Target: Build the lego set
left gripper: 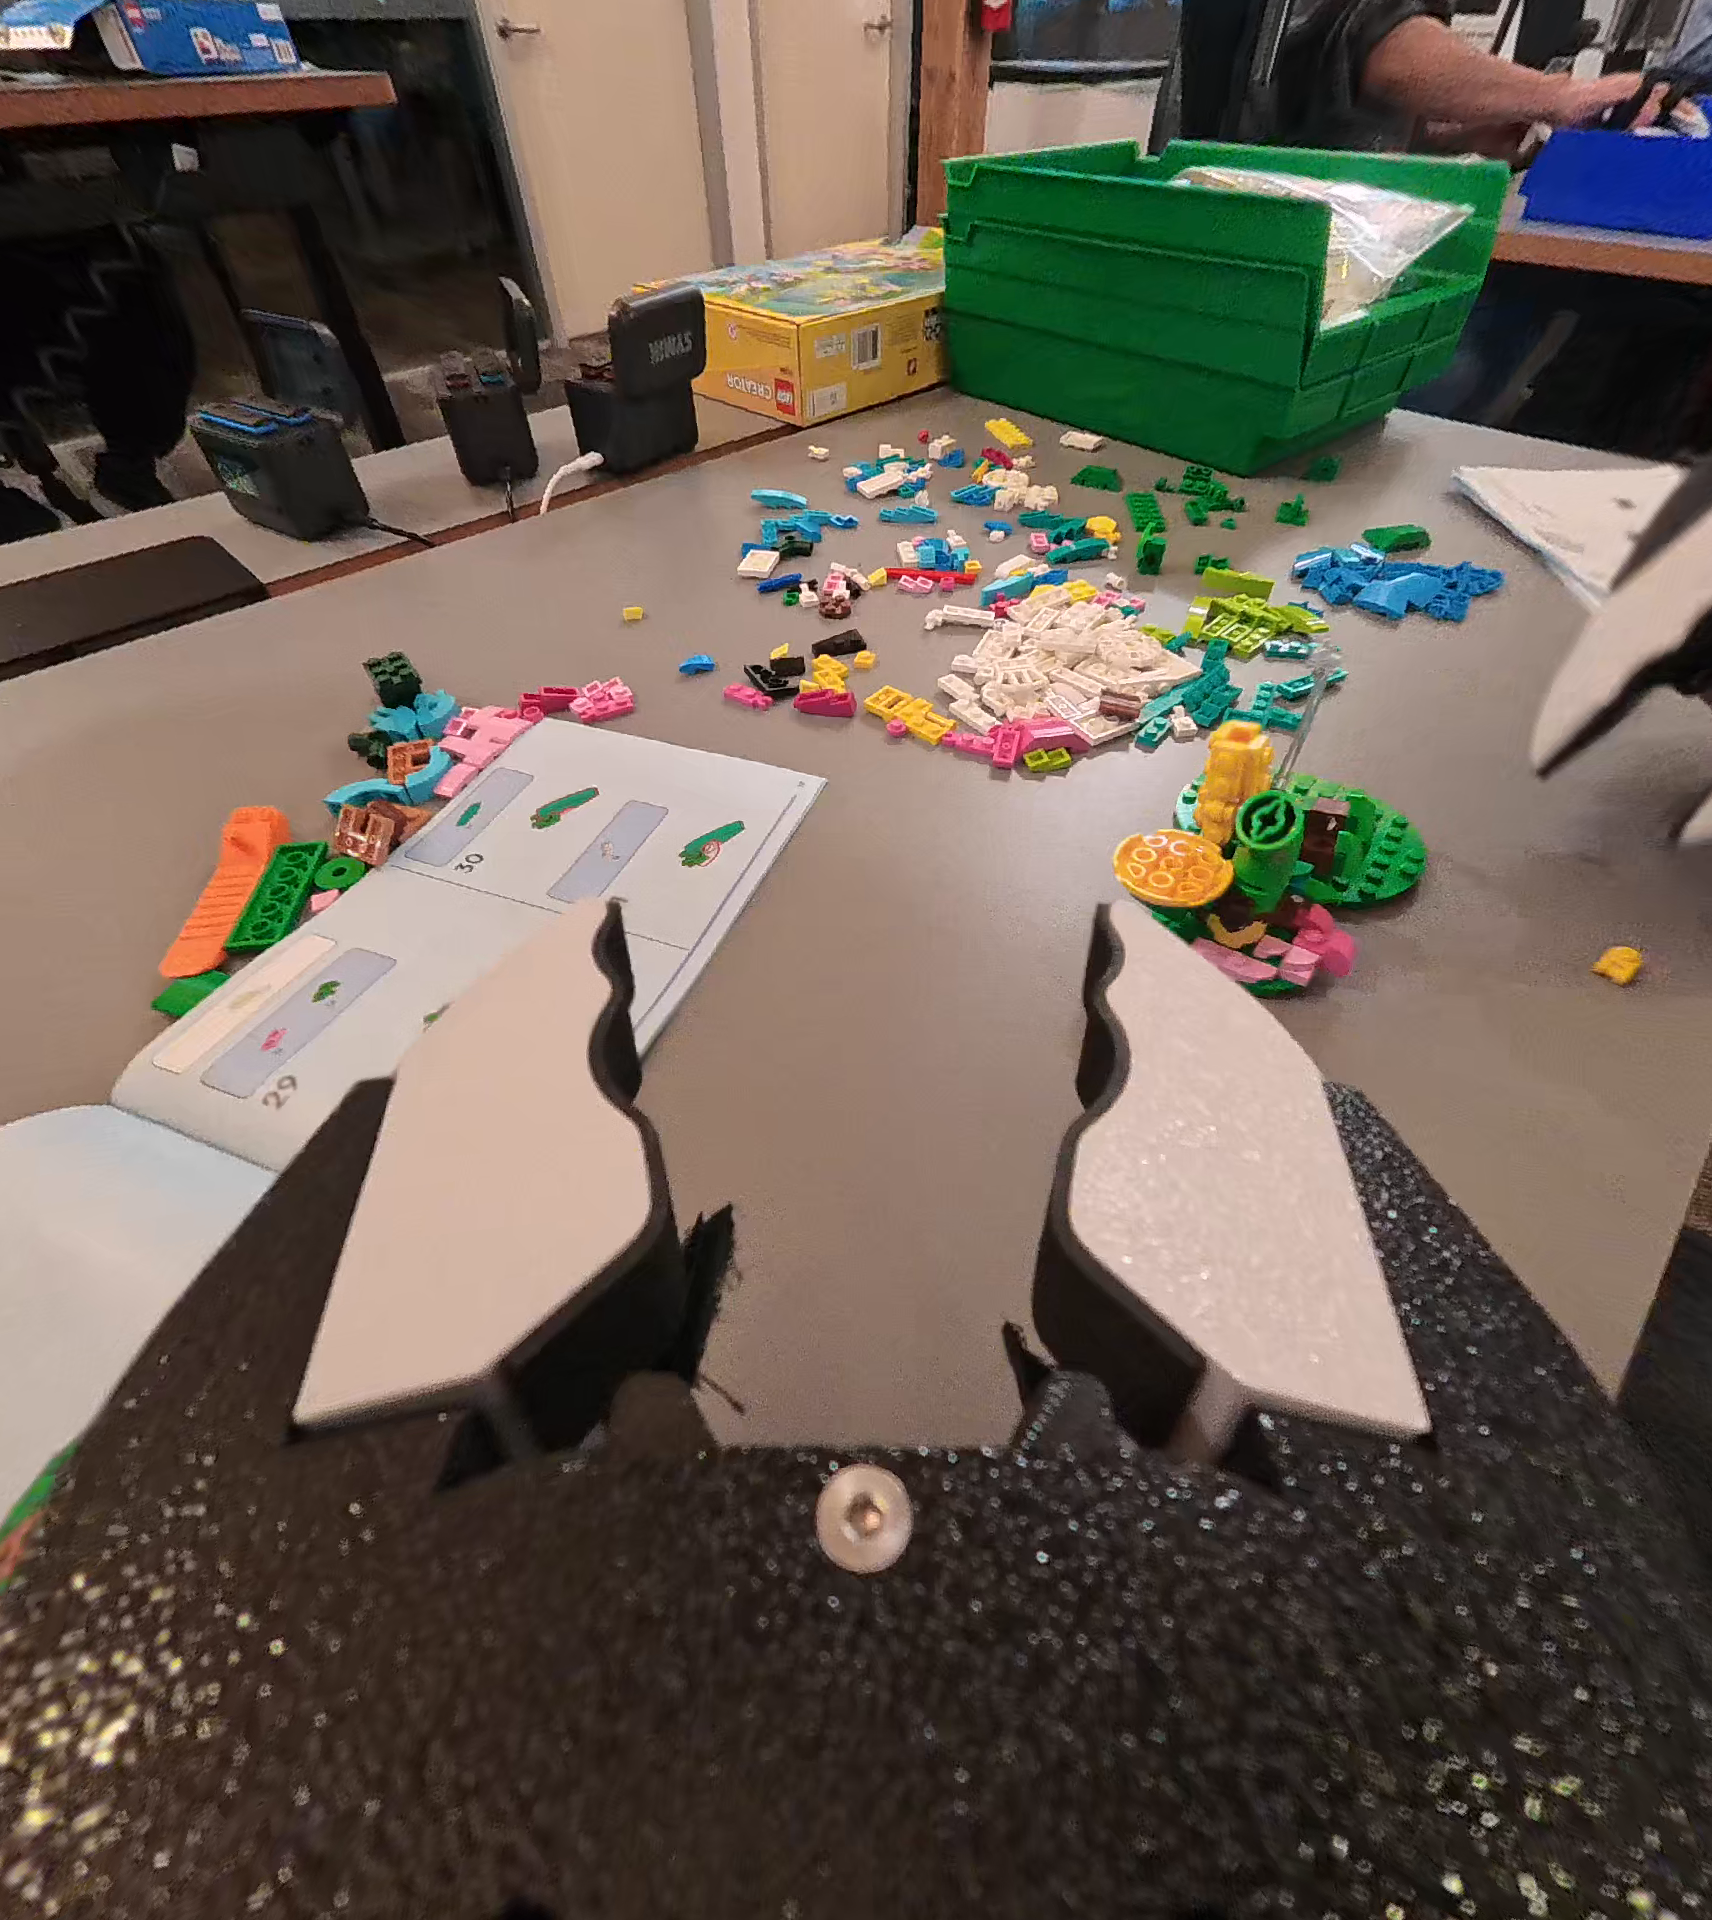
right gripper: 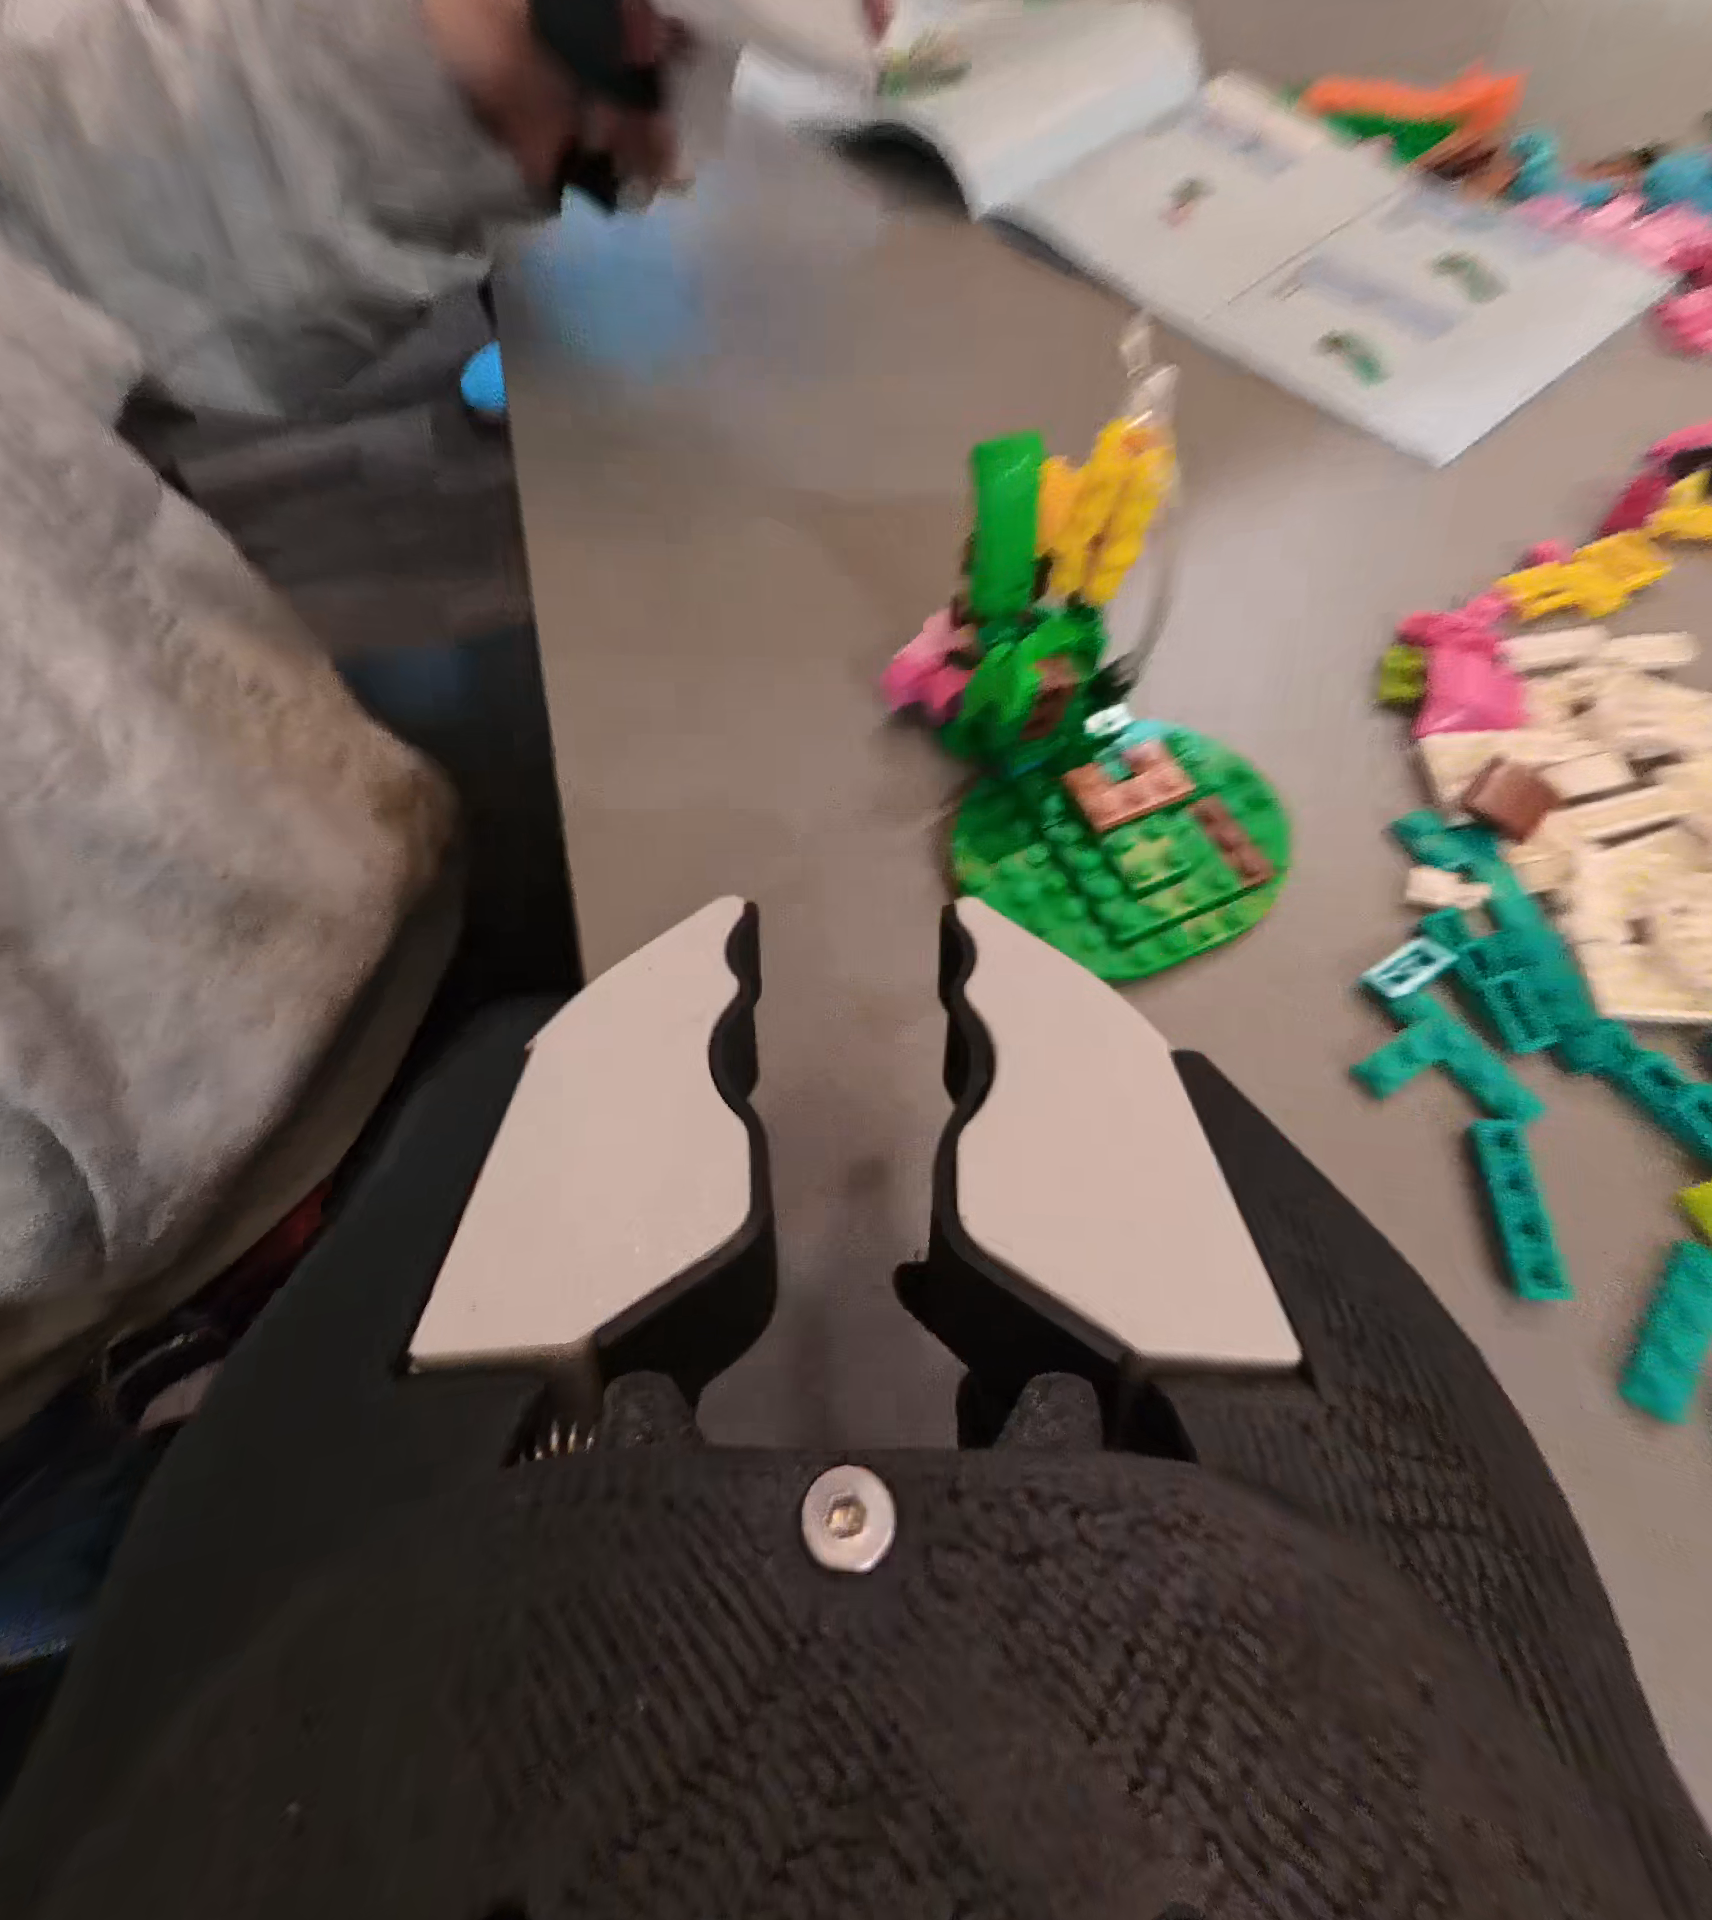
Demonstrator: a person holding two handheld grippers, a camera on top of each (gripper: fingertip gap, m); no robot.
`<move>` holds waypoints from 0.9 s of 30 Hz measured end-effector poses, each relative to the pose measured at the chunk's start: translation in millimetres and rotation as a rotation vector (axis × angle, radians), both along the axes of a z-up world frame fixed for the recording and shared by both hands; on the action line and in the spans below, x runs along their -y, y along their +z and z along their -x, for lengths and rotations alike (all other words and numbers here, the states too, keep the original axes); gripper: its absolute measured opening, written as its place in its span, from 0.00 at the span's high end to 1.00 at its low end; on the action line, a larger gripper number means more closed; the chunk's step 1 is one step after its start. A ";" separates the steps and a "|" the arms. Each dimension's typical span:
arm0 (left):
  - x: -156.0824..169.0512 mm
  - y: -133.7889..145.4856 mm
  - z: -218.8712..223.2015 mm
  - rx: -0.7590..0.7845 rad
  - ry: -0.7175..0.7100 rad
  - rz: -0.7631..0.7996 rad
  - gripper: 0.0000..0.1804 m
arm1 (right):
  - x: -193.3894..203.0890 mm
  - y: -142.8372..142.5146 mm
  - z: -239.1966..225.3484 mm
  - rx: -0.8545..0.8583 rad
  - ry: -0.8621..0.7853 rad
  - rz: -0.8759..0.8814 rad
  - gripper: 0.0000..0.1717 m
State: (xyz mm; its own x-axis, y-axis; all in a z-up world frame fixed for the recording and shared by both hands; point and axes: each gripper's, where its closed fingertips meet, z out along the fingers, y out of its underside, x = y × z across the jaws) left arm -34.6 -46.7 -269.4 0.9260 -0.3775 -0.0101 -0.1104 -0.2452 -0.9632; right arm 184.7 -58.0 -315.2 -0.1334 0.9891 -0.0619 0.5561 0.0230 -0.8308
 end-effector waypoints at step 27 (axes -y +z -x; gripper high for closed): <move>12.1 -11.9 -21.1 0.065 -0.118 0.108 0.52 | -36.6 -32.1 -11.0 0.246 -0.151 -0.237 0.96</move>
